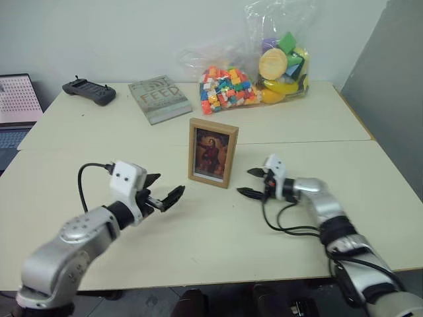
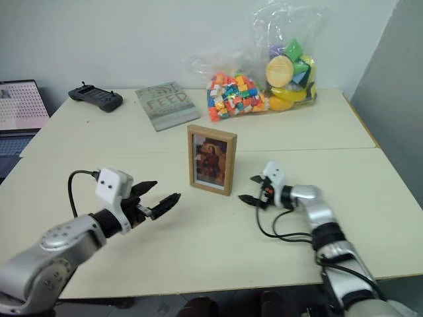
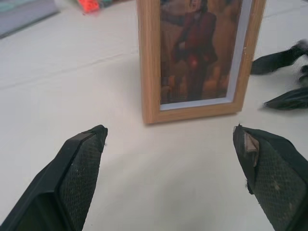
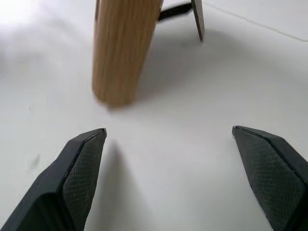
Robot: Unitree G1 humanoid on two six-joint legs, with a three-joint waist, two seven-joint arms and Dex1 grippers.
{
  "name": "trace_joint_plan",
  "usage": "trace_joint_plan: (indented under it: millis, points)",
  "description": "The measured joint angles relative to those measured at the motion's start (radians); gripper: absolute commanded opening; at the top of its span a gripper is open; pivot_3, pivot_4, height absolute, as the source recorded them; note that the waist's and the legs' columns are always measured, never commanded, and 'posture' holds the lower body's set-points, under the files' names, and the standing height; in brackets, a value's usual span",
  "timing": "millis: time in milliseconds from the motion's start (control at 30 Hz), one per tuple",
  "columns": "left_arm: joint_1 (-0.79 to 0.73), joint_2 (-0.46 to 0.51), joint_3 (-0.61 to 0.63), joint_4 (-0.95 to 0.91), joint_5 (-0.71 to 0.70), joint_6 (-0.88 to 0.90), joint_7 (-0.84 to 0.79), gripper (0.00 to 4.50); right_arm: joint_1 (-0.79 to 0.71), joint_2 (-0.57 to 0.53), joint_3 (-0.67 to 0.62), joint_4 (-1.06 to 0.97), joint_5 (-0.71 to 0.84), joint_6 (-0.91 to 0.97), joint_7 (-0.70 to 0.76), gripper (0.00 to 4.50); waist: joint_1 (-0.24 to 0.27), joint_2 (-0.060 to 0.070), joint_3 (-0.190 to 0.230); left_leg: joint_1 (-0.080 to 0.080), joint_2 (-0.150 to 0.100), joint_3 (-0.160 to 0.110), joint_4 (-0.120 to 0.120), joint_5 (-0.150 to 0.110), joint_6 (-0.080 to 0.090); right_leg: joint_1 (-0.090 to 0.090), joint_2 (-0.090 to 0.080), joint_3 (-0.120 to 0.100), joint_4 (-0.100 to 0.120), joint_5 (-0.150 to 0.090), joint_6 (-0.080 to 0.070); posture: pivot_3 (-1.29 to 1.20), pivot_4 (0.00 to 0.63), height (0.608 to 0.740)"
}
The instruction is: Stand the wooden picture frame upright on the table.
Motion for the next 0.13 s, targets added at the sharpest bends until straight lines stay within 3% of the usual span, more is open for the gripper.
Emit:
trace_joint_plan:
  millis: [67, 133]
  points:
    - [-0.05, 0.07, 0.047, 0.091, -0.011, 0.024, -0.079, 4.5, 0.033, -0.128, -0.04, -0.253, 0.093, 0.207, 0.048, 4.48, -0.005, 0.002, 0.001, 0.001, 0.0, 0.0, -0.001, 0.0, 0.0, 0.0, 0.0, 0.0, 0.0, 0.0, 0.0, 0.0, 0.15, 0.74]
    - [-0.103, 0.103, 0.054, 0.139, -0.024, 0.038, -0.15, 4.5, 0.026, -0.179, -0.082, -0.439, 0.188, 0.365, 0.052, 4.48, -0.017, 0.001, 0.001, 0.002, 0.001, -0.002, -0.002, 0.0, 0.0, 0.001, 0.001, -0.001, 0.0, 0.0, 0.0, 0.0, 0.15, 0.74]
